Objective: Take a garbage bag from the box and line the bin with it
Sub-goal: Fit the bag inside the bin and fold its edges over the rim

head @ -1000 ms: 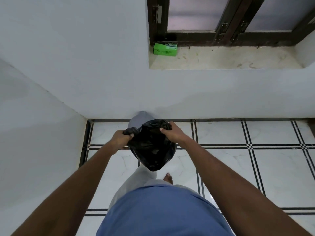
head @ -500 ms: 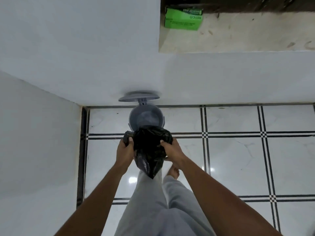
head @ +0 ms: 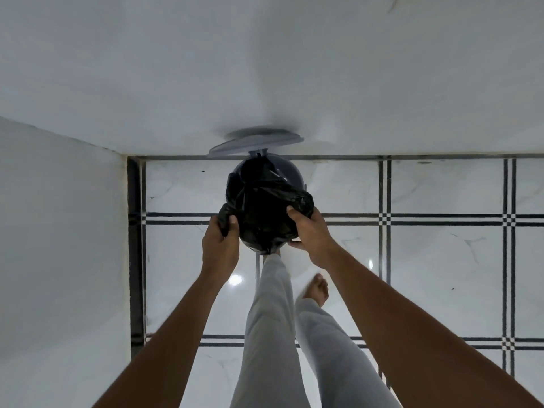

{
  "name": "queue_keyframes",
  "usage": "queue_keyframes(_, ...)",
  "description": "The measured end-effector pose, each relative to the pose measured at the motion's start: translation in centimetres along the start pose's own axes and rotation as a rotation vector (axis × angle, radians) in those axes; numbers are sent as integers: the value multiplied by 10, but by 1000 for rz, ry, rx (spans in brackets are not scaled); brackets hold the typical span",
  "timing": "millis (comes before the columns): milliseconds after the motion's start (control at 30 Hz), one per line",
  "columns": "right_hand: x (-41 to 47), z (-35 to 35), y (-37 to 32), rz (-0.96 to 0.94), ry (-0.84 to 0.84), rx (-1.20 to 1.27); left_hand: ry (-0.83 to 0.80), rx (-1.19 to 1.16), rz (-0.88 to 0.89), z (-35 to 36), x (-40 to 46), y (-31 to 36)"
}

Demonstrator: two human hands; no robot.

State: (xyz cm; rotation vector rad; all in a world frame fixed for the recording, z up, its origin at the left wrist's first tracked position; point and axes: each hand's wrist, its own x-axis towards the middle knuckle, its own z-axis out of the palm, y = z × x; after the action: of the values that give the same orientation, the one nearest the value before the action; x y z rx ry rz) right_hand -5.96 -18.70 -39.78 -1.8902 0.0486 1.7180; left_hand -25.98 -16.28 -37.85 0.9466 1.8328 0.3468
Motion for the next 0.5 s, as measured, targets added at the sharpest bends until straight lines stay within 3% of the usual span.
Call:
queue_keyframes(333,125,46,18,102,5,-126,-61,72,-85,63,119,-66)
queue_keyframes(500,146,65,30,162,-37,-151,-31,-21,-172,60,142,-83)
